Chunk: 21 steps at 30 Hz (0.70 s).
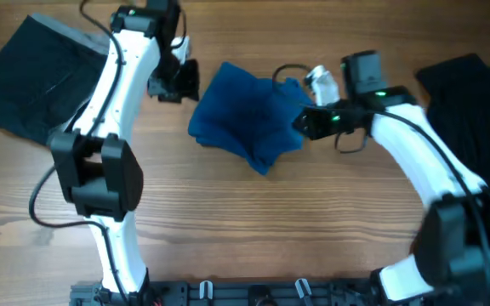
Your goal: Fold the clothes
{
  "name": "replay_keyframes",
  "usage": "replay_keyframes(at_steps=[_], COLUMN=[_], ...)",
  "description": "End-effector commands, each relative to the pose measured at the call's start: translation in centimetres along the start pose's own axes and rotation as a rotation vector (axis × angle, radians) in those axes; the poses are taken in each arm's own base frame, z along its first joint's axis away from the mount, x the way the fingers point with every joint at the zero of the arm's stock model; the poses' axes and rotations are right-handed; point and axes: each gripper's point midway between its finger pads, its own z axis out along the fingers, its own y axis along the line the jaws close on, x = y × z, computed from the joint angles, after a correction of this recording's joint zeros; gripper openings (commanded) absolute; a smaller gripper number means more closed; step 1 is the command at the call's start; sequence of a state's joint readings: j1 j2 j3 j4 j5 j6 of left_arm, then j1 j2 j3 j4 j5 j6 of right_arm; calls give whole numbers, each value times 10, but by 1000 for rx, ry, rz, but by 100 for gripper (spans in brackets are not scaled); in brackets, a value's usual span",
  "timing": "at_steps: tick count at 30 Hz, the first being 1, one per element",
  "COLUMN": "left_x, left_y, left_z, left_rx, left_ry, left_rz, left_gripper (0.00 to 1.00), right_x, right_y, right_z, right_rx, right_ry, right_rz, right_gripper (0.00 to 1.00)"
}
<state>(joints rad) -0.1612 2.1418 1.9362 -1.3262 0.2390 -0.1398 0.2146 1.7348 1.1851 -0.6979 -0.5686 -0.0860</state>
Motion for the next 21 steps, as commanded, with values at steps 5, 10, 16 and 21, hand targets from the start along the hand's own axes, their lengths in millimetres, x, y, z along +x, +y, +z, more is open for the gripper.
replay_keyframes(at_steps=[5, 10, 16, 21], left_x=[19, 17, 4, -26], left_y=[6, 26, 31, 10], left_z=[69, 84, 28, 30], left_rx=[283, 172, 179, 370], left_ry=[72, 52, -45, -143], left_rz=[49, 57, 40, 73], left_gripper=[40, 9, 46, 84], right_x=[0, -22, 35, 53], right_y=[42, 48, -42, -74], right_z=[23, 20, 115, 117], right_rx=[-256, -261, 135, 228], right_ry=[-11, -78, 159, 192], right_rz=[-198, -118, 253, 415], right_gripper=[16, 18, 15, 15])
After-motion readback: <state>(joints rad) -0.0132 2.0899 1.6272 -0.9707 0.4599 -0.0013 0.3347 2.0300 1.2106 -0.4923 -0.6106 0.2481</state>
